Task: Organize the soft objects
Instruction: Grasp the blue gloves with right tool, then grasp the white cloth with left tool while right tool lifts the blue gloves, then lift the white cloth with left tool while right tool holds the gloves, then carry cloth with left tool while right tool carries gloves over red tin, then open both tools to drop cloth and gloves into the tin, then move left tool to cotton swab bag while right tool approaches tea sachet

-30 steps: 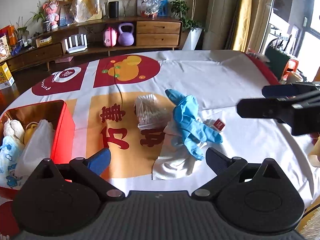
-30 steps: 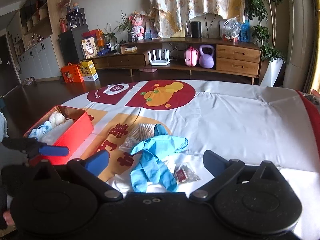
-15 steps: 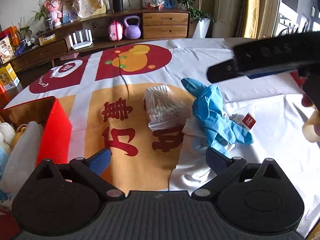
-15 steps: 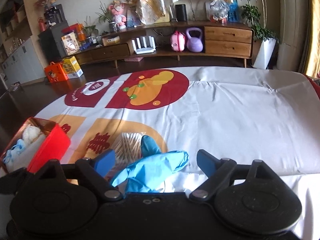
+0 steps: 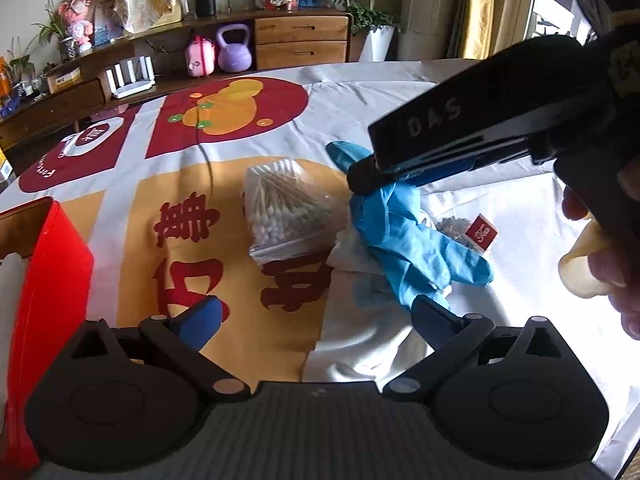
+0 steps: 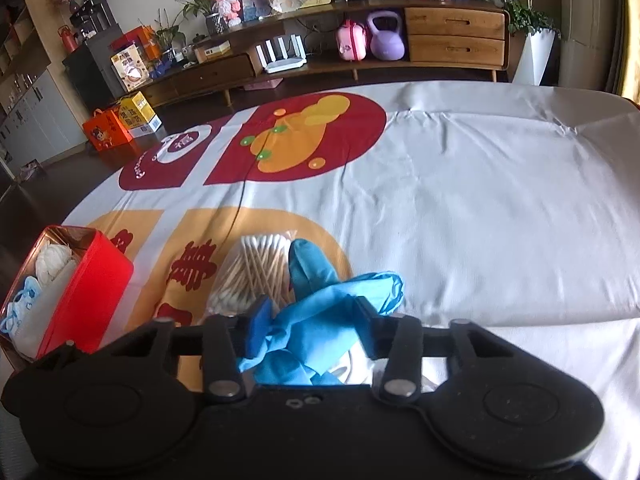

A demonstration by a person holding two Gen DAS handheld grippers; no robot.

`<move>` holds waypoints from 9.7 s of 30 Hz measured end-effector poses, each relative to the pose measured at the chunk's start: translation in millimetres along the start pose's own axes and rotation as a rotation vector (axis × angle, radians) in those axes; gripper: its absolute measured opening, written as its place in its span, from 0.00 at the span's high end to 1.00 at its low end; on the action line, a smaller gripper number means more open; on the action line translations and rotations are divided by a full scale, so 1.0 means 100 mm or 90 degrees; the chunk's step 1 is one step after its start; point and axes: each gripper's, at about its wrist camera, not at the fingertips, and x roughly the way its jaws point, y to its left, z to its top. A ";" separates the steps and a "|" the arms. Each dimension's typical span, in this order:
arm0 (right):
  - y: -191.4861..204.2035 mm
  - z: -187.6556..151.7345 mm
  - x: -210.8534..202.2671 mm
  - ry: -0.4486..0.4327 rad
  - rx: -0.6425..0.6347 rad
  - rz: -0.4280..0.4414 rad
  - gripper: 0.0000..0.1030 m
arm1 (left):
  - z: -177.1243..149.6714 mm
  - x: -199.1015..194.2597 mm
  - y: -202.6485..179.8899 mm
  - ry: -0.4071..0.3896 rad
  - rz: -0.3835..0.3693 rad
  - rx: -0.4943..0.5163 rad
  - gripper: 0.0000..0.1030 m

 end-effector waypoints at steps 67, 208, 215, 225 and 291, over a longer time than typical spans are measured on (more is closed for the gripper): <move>-0.21 -0.45 -0.76 -0.098 -0.062 -0.047 1.00 | 0.07 -0.53 0.19 -0.043 -0.151 -0.130 0.90; 2.58 -0.16 0.38 0.047 -0.256 0.132 0.93 | -0.15 -0.95 2.67 0.023 0.078 -0.201 0.89; 2.58 -0.15 0.39 0.056 -0.257 0.133 0.84 | -0.22 -0.87 2.71 0.045 0.075 -0.214 0.89; 2.55 -0.14 0.28 0.040 -0.249 0.133 0.63 | -0.20 -0.93 2.62 0.046 0.082 -0.200 0.88; 0.88 -0.77 -1.68 -0.148 -0.155 0.087 0.00 | -0.02 -1.76 0.86 -0.090 -0.003 -0.115 0.03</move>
